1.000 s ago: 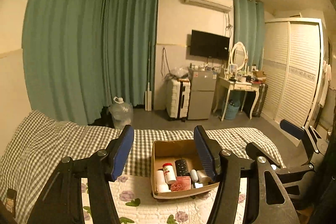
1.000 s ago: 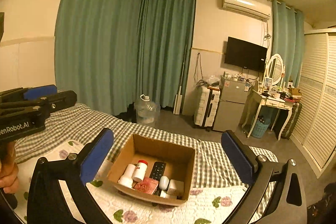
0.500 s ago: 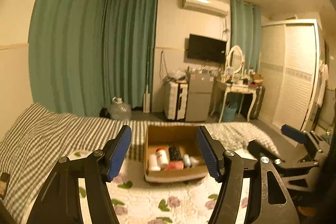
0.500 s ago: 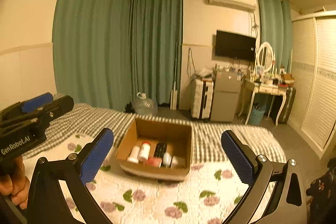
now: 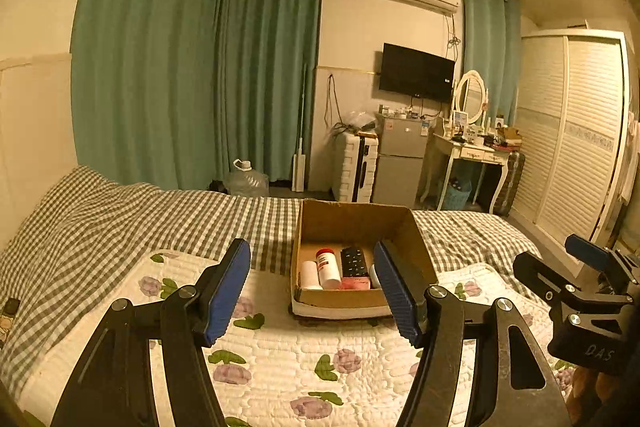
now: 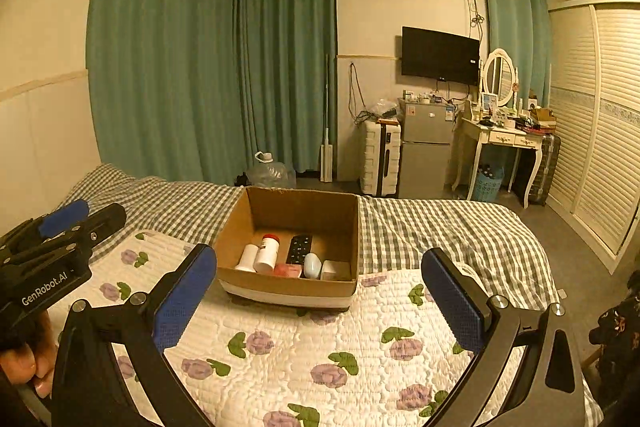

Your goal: Organize rigid objects

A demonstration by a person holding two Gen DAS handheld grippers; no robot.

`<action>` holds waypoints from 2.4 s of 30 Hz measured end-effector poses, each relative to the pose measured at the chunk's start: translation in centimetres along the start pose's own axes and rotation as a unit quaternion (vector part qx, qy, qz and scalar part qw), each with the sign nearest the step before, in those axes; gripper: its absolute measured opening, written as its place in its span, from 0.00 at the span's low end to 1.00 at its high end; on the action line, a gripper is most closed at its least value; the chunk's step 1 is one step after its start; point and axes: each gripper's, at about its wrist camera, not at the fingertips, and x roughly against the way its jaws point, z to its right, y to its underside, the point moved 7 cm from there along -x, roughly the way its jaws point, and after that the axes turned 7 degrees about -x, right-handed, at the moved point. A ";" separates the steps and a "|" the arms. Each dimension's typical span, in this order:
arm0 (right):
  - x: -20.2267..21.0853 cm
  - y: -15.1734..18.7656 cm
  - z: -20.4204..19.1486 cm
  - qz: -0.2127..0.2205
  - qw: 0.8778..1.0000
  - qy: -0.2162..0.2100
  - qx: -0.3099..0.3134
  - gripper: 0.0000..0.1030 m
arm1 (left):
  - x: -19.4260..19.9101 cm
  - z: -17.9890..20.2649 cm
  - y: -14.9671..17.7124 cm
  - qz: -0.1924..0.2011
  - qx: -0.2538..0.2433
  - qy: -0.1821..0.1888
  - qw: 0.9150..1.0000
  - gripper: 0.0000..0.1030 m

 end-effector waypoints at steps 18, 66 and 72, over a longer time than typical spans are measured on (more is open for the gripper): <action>0.1 0.5 -0.1 0.001 1.000 0.005 0.006 1.00 | 0.5 0.1 0.4 -0.011 0.003 0.014 1.000 0.65; 0.0 1.5 -1.2 -0.005 1.000 0.003 0.021 1.00 | 0.4 0.2 0.8 -0.026 -0.034 -0.003 0.999 0.65; 0.0 1.7 -1.0 -0.008 1.000 0.008 0.020 1.00 | 0.7 0.1 0.7 -0.020 -0.031 -0.005 0.999 0.65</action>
